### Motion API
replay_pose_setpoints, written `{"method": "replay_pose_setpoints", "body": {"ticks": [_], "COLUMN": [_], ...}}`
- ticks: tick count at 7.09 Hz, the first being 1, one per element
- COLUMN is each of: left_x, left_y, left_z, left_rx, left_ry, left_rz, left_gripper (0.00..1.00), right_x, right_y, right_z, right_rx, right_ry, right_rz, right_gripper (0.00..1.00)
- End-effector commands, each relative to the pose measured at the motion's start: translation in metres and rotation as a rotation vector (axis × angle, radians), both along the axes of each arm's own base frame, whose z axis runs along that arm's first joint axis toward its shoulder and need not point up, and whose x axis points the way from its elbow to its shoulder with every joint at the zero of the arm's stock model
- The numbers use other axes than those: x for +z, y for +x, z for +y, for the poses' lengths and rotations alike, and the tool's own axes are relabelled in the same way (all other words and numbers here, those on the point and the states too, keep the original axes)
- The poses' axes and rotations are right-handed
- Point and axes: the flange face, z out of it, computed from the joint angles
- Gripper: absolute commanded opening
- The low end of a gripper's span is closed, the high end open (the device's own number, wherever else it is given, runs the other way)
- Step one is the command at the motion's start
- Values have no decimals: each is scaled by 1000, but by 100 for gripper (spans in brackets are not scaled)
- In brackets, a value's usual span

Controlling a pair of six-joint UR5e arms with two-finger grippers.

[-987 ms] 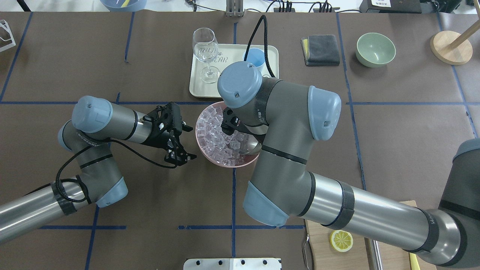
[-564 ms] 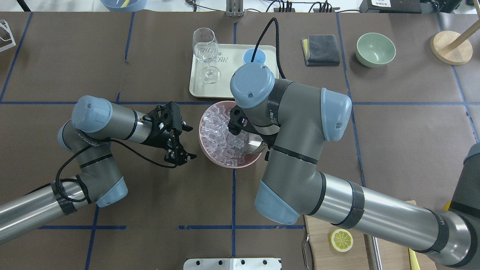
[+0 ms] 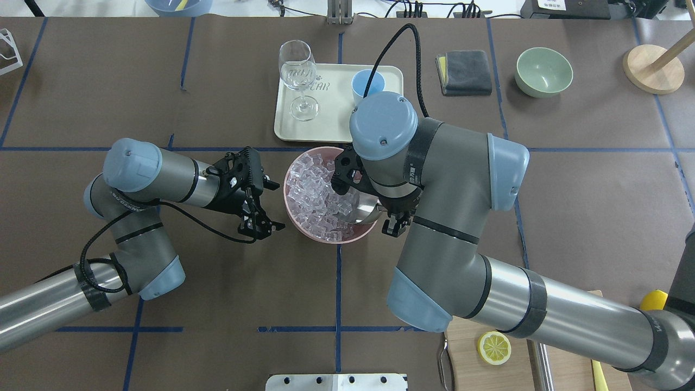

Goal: Put ice in cup with scoop
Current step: 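Push the scoop through the ice toward the left gripper to fill it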

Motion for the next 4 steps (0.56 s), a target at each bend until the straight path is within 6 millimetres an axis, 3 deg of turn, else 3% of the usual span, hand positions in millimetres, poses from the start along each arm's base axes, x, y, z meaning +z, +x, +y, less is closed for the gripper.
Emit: {"method": "replay_pose_setpoints", "body": {"ticks": [1, 4], "left_x": [-1, -3], "left_y": [-1, -1], "left_z": [0, 1], "left_rx": [0, 0], "left_ry": [2, 2], "left_rz": [3, 6], "left_gripper": [100, 100], "right_x": [-3, -15], "right_y": [-2, 4], "right_z": [2, 4], "right_rx": [32, 66], "right_ry": [8, 24], "right_rz": [-109, -189], "right_gripper": [0, 0]}}
